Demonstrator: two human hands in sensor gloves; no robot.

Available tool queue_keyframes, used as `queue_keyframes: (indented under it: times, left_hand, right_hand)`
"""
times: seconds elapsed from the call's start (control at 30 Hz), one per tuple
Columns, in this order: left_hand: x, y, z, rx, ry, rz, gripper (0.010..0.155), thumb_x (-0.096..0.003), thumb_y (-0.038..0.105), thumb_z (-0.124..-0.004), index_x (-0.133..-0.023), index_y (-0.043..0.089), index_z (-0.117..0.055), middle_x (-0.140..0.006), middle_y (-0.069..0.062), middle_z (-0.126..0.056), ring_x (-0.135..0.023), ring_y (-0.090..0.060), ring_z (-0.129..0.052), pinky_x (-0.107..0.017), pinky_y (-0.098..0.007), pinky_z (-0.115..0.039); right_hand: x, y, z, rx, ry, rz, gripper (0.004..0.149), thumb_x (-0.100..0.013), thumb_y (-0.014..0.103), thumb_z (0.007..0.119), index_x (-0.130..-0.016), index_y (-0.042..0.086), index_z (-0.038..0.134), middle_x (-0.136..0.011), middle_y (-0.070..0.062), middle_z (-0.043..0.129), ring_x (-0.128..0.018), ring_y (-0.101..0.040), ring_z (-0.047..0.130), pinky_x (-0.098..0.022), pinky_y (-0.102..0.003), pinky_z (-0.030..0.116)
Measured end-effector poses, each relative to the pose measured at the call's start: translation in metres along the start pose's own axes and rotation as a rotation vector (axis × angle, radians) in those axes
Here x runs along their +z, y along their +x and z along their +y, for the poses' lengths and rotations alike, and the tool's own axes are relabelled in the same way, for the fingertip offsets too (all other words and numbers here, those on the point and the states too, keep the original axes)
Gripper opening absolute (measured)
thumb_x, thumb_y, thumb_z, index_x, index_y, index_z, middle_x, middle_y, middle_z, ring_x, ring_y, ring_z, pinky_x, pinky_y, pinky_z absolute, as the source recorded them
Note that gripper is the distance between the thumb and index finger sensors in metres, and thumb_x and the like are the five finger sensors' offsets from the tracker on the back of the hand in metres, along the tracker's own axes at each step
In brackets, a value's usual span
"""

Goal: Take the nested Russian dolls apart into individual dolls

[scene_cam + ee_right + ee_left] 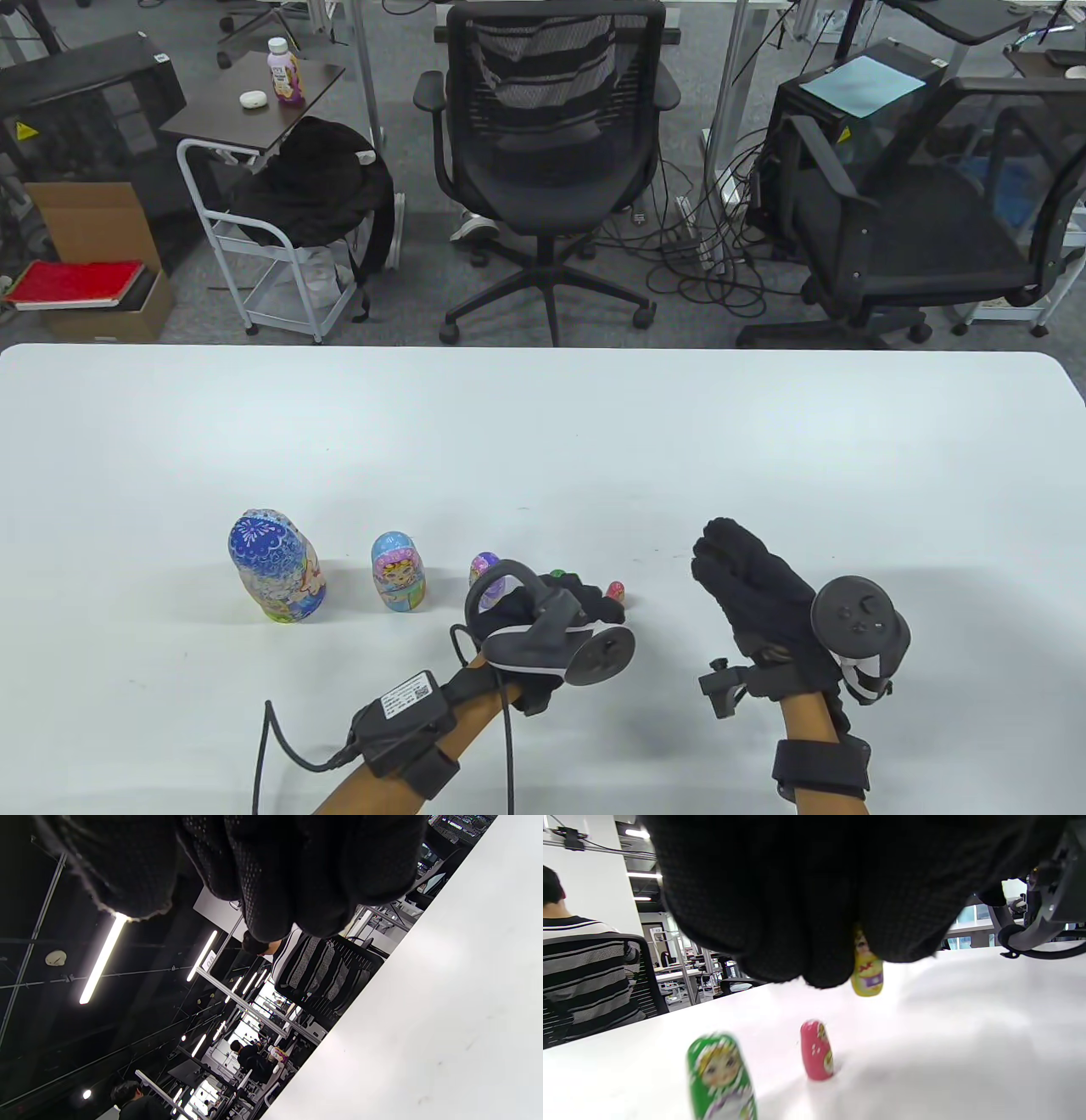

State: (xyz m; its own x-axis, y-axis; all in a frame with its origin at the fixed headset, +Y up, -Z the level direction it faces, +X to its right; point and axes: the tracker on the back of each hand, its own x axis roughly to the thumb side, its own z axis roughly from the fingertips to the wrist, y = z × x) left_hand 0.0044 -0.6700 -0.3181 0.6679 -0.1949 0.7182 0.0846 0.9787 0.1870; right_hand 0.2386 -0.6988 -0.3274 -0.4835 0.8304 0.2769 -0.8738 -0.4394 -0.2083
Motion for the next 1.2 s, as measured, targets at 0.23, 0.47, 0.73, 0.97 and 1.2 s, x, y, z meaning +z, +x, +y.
queue_keyframes:
  times: [0.23, 0.47, 0.73, 0.97, 1.2]
  left_hand:
    - [-0.043, 0.015, 0.009, -0.01, -0.04, -0.035, 0.038, -0.0476, 0.039, -0.09, -0.085, 0.032, -0.085, -0.08, 0.006, -0.1, -0.07, -0.019, -0.104, -0.054, -0.036, -0.091]
    - [-0.071, 0.027, -0.004, -0.032, -0.063, -0.055, 0.038, -0.0481, 0.039, -0.089, -0.085, 0.032, -0.084, -0.08, 0.006, -0.1, -0.071, -0.019, -0.104, -0.055, -0.035, -0.091]
    - [-0.098, 0.032, -0.024, -0.034, -0.111, -0.052, 0.038, -0.048, 0.04, -0.089, -0.085, 0.032, -0.085, -0.079, 0.007, -0.1, -0.07, -0.018, -0.104, -0.054, -0.035, -0.091]
    - [-0.114, 0.033, -0.043, -0.105, -0.175, -0.063, 0.038, -0.0483, 0.04, -0.088, -0.086, 0.033, -0.084, -0.08, 0.008, -0.1, -0.072, -0.018, -0.103, -0.055, -0.036, -0.091]
    - [-0.118, 0.033, -0.057, -0.1, -0.216, -0.074, 0.038, -0.0486, 0.04, -0.088, -0.086, 0.033, -0.084, -0.081, 0.008, -0.1, -0.072, -0.019, -0.103, -0.055, -0.036, -0.09]
  right_hand:
    - [0.0, -0.006, -0.009, -0.027, -0.05, 0.027, 0.065, -0.046, 0.046, 0.085, -0.097, 0.008, 0.075, -0.082, -0.021, 0.097, -0.074, -0.043, 0.093, -0.054, -0.052, 0.079]
    - [0.0, -0.005, -0.02, -0.038, -0.105, 0.039, 0.065, -0.047, 0.047, 0.085, -0.098, 0.008, 0.074, -0.084, -0.022, 0.095, -0.075, -0.044, 0.092, -0.055, -0.053, 0.078]
    - [0.003, -0.004, -0.031, -0.054, -0.18, 0.045, 0.065, -0.047, 0.048, 0.084, -0.098, 0.008, 0.074, -0.083, -0.021, 0.096, -0.075, -0.043, 0.092, -0.055, -0.053, 0.079]
    - [0.005, -0.009, -0.038, -0.055, -0.248, 0.078, 0.064, -0.048, 0.048, 0.084, -0.097, 0.008, 0.075, -0.082, -0.021, 0.096, -0.073, -0.043, 0.093, -0.054, -0.052, 0.079]
    - [0.004, -0.016, -0.037, -0.025, -0.244, 0.114, 0.064, -0.048, 0.047, 0.084, -0.096, 0.007, 0.075, -0.081, -0.022, 0.096, -0.073, -0.043, 0.093, -0.053, -0.053, 0.08]
